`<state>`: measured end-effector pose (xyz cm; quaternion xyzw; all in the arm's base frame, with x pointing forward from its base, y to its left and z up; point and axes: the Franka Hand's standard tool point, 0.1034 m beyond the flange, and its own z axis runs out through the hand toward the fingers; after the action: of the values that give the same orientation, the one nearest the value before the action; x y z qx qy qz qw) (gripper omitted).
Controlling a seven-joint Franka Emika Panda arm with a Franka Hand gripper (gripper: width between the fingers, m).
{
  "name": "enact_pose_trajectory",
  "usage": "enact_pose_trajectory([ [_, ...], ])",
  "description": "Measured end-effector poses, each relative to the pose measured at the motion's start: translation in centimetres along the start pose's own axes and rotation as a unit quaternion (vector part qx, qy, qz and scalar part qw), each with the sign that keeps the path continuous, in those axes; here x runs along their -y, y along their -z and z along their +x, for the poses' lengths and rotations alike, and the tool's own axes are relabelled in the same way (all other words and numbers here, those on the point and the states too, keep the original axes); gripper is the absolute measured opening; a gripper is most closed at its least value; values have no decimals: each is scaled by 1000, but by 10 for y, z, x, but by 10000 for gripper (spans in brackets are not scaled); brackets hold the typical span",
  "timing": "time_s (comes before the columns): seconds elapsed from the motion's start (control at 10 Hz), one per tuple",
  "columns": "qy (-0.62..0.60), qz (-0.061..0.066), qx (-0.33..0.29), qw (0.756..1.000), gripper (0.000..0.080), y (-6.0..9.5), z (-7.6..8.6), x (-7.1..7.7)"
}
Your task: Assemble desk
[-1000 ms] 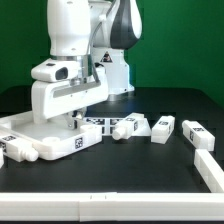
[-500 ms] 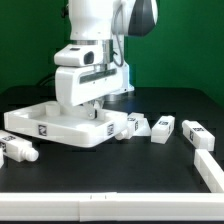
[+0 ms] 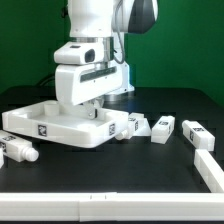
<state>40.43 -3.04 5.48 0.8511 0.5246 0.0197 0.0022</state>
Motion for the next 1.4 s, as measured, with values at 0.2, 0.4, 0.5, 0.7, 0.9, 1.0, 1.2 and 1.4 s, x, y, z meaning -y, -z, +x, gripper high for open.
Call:
enact_pose_trajectory([
  [0.2, 120, -6, 10, 993, 54, 8, 64, -15],
  [0.4, 98, 2, 12, 995, 54, 2, 47, -10],
  [0.5, 100, 2, 12, 995, 54, 1, 49, -10],
  [0.7, 132, 1, 11, 991, 54, -1, 51, -11],
  [0.9, 208, 1, 8, 978, 54, -10, 74, -24],
  [1.0, 239, 10, 13, 971, 54, -21, 88, -27],
  [1.2, 256, 15, 16, 966, 54, -27, 91, -21],
  [1.4, 255, 17, 17, 967, 54, -29, 90, -20],
])
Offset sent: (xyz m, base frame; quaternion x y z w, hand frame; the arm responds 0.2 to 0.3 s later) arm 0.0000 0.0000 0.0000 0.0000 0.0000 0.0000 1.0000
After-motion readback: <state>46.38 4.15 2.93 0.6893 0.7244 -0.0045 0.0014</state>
